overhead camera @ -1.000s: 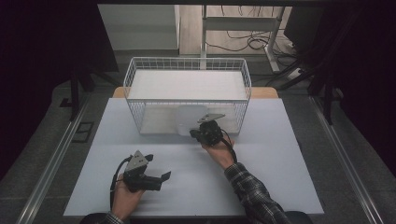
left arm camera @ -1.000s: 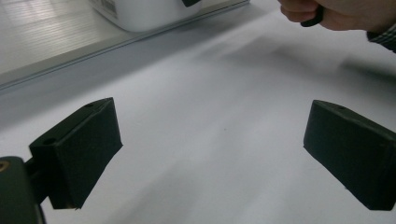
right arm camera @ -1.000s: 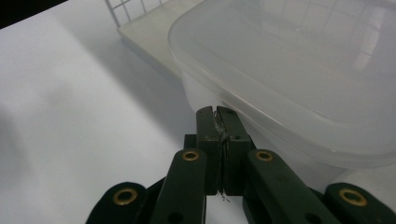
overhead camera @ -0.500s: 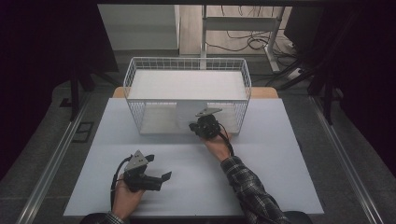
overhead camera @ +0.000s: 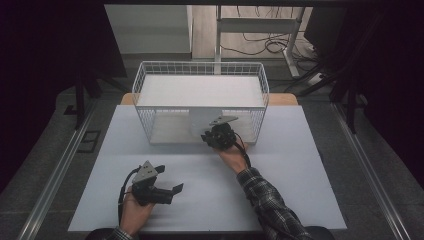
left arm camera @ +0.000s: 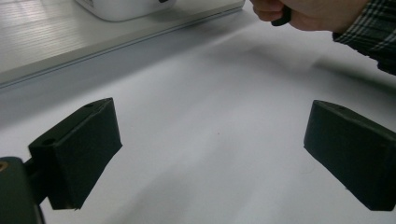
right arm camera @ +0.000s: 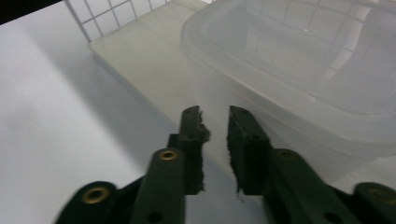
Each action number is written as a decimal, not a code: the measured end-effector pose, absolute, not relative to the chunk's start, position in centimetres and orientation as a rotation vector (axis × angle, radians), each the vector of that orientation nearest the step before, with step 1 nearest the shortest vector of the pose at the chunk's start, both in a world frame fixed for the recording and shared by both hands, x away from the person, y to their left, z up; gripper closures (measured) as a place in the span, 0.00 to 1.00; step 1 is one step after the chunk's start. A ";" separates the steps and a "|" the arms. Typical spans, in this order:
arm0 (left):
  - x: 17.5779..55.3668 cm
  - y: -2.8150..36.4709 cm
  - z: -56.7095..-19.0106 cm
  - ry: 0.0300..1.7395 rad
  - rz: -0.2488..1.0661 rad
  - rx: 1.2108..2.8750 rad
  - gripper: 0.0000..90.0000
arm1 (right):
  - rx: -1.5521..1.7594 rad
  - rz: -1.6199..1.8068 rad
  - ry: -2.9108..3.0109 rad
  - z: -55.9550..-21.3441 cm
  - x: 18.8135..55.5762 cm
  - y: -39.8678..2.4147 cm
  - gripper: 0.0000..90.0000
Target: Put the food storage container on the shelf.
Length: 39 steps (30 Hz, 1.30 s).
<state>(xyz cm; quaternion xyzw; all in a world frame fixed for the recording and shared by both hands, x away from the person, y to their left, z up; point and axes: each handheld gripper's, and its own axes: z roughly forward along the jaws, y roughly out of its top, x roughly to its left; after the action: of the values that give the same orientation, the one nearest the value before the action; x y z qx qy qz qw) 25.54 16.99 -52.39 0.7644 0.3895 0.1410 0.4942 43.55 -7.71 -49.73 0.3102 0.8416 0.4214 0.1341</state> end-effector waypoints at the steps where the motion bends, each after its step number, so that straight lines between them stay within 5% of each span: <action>1: 25.5 17.0 -52.4 0.944 0.342 1.853 0.04 | 0.899 1.222 2.440 -49.7 43.5 -7.7 0.77; 9: 25.7 17.1 -52.4 0.954 0.284 1.822 0.03 | 0.834 1.215 2.461 -48.5 41.6 -8.2 0.49; 24: 25.7 17.0 -52.4 0.962 0.230 1.829 0.03 | 0.787 1.282 2.506 -47.6 38.4 -11.1 0.13; 39: 25.6 17.0 -52.4 0.947 0.278 1.895 0.05 | 0.843 1.325 2.496 -47.2 35.3 -15.2 0.06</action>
<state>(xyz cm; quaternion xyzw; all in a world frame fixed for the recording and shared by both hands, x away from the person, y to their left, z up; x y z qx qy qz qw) 25.60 17.03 -52.38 0.7772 0.3886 0.1141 0.4815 35.32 -15.17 -47.20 0.2845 0.8425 0.4472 0.0960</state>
